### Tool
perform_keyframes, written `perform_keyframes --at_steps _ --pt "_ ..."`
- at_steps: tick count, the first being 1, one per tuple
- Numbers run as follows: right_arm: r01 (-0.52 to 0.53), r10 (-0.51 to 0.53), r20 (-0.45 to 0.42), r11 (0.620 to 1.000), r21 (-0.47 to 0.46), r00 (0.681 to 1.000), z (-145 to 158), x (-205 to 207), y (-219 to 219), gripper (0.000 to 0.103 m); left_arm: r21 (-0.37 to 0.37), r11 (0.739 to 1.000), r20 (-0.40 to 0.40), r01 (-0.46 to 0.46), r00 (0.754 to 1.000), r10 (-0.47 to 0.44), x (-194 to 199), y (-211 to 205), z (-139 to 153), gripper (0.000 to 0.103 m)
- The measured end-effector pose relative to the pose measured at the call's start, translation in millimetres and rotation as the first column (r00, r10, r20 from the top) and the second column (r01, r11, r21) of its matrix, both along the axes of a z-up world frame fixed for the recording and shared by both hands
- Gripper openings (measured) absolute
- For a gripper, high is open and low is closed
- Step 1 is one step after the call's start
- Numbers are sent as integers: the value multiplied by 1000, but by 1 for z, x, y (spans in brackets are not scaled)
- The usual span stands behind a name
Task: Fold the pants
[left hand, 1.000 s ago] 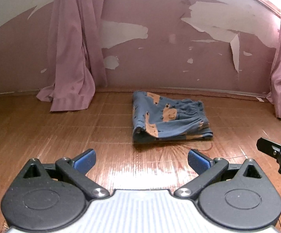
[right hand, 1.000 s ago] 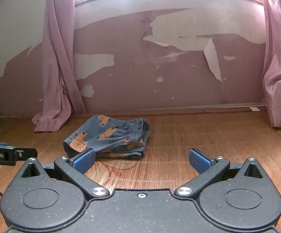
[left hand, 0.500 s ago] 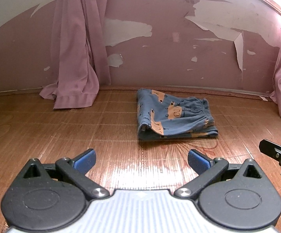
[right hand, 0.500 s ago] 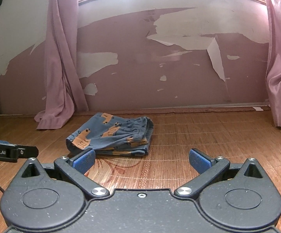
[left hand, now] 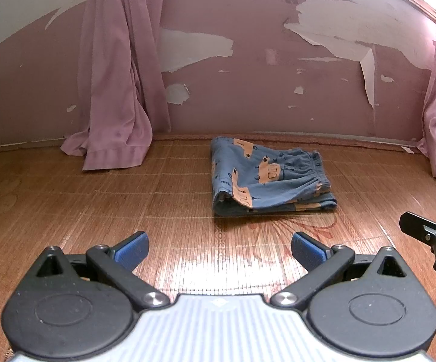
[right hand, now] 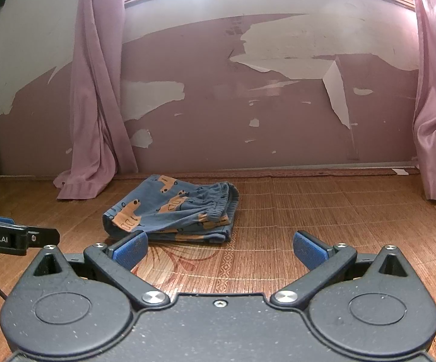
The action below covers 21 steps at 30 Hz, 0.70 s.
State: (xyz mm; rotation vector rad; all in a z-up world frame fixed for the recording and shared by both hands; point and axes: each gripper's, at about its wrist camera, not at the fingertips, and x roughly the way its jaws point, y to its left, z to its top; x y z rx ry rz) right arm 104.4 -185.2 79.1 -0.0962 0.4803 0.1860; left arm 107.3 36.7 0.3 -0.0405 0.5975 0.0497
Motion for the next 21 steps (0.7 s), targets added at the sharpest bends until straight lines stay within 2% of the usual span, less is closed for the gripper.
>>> perform_keyframes --at_steps 21 --pt "-5 5 -2 1000 -4 1000 0 1 -1 102 1 1000 -3 -2 1000 2 -1 0 -1 103"
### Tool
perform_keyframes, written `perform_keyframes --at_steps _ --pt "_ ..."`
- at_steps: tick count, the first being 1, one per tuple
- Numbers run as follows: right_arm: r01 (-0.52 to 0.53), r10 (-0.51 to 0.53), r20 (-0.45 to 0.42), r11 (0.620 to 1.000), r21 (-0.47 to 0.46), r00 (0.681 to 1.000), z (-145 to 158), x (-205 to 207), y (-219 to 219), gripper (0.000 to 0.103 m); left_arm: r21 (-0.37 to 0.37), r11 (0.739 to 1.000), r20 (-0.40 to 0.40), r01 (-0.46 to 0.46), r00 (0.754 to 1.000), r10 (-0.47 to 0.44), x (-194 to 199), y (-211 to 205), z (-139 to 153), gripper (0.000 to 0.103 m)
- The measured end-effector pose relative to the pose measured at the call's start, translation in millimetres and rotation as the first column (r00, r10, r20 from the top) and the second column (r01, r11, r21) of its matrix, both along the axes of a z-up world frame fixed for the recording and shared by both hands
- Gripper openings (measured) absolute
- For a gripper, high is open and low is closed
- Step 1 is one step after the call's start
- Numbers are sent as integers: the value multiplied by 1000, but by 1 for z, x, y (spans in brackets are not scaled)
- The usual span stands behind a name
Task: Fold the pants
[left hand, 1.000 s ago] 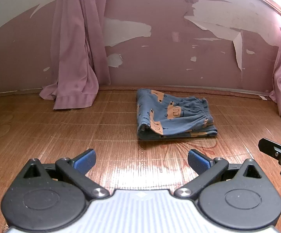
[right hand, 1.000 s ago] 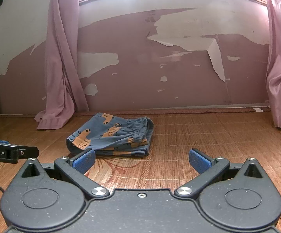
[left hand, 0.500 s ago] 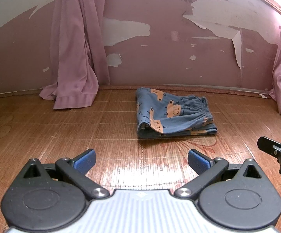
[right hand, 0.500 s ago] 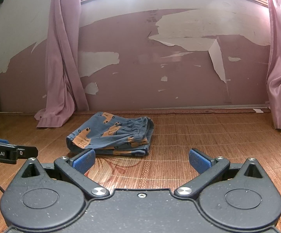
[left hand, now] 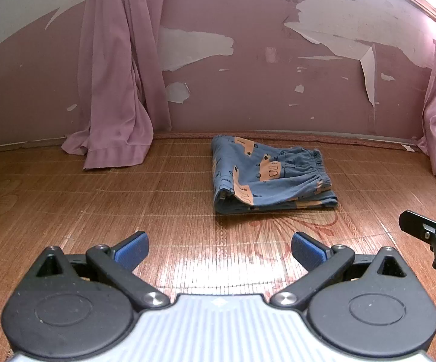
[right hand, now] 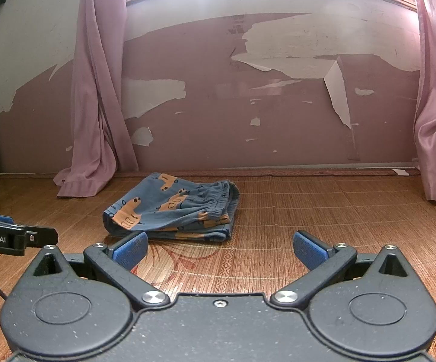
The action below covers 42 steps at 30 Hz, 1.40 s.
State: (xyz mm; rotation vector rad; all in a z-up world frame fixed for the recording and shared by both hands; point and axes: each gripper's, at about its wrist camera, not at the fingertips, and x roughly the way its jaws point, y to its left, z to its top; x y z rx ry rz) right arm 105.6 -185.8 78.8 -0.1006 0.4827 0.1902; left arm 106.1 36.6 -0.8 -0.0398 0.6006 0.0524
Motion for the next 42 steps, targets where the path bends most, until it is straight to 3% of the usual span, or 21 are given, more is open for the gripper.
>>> perform_keyframes --at_steps 42 --pt "-26 25 -13 1000 -11 1000 -1 3 -1 102 25 1000 -16 -16 1000 17 -4 -2 0 103"
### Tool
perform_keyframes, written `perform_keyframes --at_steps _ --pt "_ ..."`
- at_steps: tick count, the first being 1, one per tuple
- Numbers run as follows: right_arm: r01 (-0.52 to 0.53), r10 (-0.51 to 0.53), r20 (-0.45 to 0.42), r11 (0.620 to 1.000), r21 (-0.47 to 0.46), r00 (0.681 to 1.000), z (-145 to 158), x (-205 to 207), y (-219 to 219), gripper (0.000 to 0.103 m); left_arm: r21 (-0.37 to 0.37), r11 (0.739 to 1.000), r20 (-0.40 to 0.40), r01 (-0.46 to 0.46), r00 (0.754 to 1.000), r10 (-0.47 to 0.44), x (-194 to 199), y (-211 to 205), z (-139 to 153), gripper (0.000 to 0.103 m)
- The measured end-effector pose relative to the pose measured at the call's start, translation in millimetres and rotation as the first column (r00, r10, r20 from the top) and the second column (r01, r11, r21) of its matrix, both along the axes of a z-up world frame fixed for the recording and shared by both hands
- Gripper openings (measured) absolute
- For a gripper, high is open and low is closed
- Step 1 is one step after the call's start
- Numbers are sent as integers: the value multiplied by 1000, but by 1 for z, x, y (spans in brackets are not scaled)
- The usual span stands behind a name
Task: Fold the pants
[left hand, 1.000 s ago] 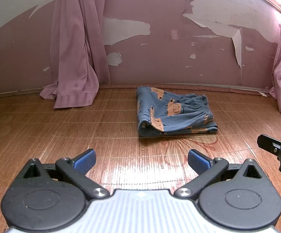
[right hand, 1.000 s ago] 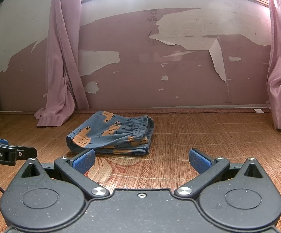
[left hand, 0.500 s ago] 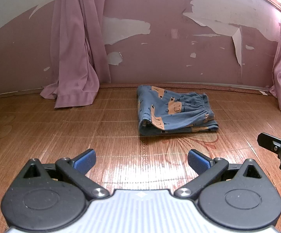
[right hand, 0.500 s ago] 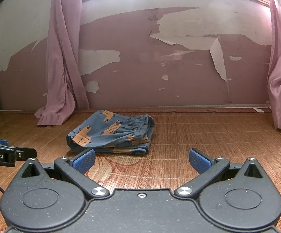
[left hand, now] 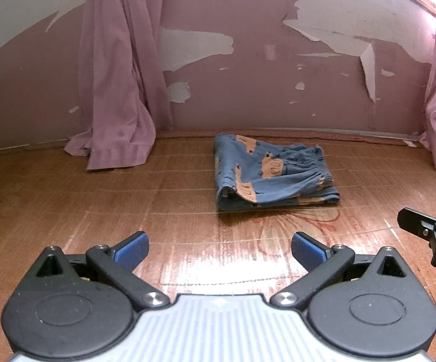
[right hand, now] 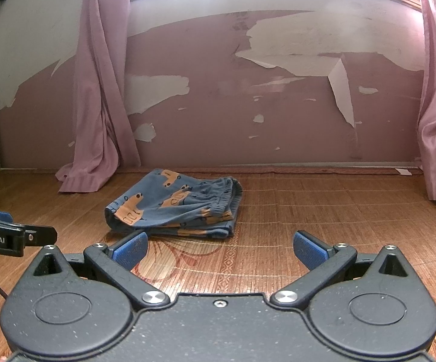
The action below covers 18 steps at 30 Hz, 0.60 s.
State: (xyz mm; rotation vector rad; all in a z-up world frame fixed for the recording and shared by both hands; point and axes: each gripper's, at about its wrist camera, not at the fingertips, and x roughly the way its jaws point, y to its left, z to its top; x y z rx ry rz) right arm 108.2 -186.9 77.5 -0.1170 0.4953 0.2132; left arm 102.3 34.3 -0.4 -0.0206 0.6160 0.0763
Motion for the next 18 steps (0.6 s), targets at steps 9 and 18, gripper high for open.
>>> perform_keyframes --at_steps 9,18 --pt "-1 1 0 1000 -1 1000 0 0 0 102 -3 1000 -26 -24 999 24 4 5 1 103" --pt "-3 3 -2 1000 -3 1000 0 0 0 102 9 1000 -26 -23 999 23 4 5 2 103"
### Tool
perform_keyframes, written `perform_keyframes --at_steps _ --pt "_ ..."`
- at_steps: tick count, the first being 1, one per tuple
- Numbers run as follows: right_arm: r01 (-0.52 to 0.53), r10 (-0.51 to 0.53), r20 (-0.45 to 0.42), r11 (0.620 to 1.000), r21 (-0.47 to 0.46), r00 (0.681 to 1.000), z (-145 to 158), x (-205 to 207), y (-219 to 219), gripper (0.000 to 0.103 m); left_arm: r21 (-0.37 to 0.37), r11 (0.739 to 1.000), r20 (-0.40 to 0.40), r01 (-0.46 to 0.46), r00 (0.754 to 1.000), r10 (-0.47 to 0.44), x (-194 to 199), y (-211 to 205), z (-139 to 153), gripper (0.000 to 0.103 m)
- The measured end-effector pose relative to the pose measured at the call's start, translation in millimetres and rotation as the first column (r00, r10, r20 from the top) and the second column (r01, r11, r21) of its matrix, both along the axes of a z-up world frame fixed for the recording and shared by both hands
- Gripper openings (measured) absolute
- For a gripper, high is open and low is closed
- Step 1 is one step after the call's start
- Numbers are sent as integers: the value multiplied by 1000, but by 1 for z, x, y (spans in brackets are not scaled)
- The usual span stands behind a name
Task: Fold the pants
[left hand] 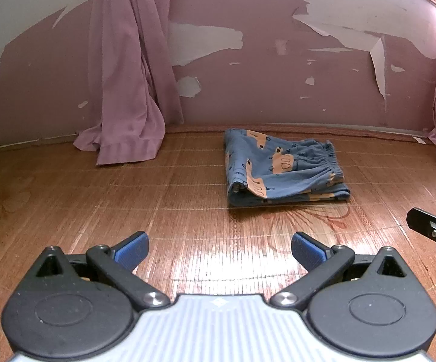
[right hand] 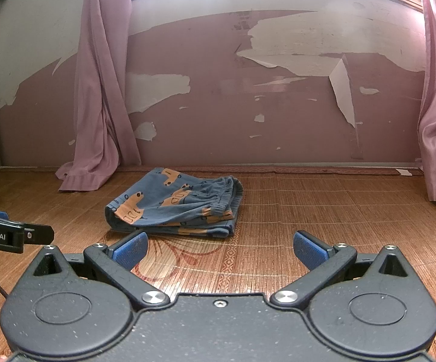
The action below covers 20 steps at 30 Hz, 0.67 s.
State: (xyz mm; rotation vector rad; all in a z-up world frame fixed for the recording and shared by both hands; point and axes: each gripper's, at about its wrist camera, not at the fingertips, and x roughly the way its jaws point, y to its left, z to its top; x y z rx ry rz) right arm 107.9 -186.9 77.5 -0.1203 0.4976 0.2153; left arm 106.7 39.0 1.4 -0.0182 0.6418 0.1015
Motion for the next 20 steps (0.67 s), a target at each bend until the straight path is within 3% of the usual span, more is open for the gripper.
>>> perform_keyframes --at_steps 20 --pt "0 0 -1 1000 -1 1000 0 0 0 102 9 1000 3 3 1000 -3 -1 -2 -1 103"
